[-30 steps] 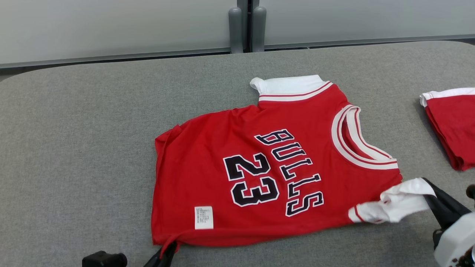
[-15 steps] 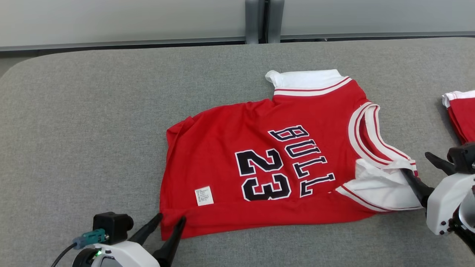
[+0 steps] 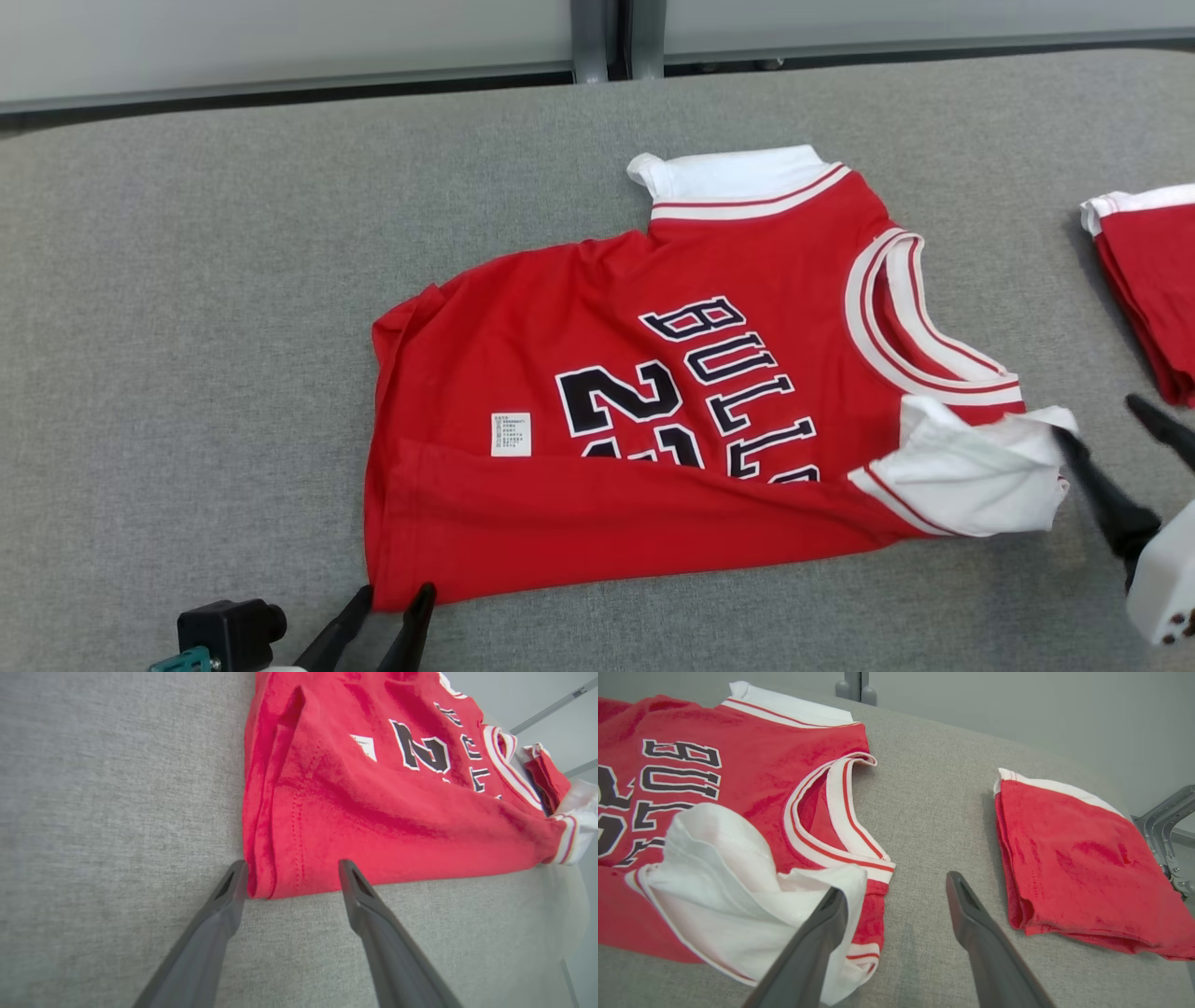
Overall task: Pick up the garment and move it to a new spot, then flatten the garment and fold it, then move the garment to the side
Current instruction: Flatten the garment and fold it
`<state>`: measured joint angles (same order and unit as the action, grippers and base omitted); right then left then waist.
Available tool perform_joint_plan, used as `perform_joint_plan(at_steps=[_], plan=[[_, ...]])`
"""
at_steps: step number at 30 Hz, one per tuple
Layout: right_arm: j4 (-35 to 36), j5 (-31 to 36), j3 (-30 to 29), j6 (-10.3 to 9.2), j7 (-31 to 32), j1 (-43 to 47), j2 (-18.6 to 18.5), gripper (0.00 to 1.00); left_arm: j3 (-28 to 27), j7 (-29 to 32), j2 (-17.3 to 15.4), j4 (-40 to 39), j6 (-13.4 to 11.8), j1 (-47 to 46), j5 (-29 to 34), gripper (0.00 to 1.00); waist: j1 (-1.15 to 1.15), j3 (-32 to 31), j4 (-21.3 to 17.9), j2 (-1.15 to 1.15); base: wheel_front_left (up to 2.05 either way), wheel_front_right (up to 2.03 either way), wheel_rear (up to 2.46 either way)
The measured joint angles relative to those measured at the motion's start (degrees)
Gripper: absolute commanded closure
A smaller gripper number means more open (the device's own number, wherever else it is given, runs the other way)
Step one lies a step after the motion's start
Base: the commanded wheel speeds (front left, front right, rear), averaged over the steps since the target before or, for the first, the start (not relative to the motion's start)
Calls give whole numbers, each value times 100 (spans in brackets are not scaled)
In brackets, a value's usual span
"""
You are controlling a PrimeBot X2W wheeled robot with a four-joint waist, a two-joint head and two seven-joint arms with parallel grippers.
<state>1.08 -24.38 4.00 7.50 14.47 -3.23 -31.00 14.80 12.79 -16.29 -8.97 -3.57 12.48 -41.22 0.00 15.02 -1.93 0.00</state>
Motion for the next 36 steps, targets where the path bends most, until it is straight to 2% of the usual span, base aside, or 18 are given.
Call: perform_joint_plan(at_steps=[8,20,25,31,32,33,34,35,36], plan=[[247,11,-73,0,13,181,149,0,108,-55,83,7,57,-161,-7,0,0,262,34,0,0,0,0],[268,-136,-47,0,405,164,86,0,199,-123,98,204,99,-277,66,0,0,135,106,0,0,0,0],[269,-291,80,0,802,450,107,0,204,-135,63,278,44,-414,197,0,0,253,131,0,0,0,0],[70,-230,336,0,879,302,167,0,260,-64,81,464,107,-679,135,0,0,505,158,0,0,0,0],[15,-236,380,0,870,221,171,0,281,-31,75,506,156,-722,127,18,0,531,164,0,0,0,0],[-37,-244,403,0,858,154,172,20,299,-22,70,554,212,-773,120,53,0,546,174,0,0,0,0],[-96,-277,412,0,826,104,171,40,307,-22,87,614,254,-827,79,64,0,551,189,0,0,0,0],[-156,-304,424,0,816,57,168,68,320,-21,102,670,300,-868,44,100,0,547,203,0,0,0,0],[-196,-359,441,0,803,9,168,89,326,-20,94,736,347,-912,20,100,0,532,212,0,0,0,0]])
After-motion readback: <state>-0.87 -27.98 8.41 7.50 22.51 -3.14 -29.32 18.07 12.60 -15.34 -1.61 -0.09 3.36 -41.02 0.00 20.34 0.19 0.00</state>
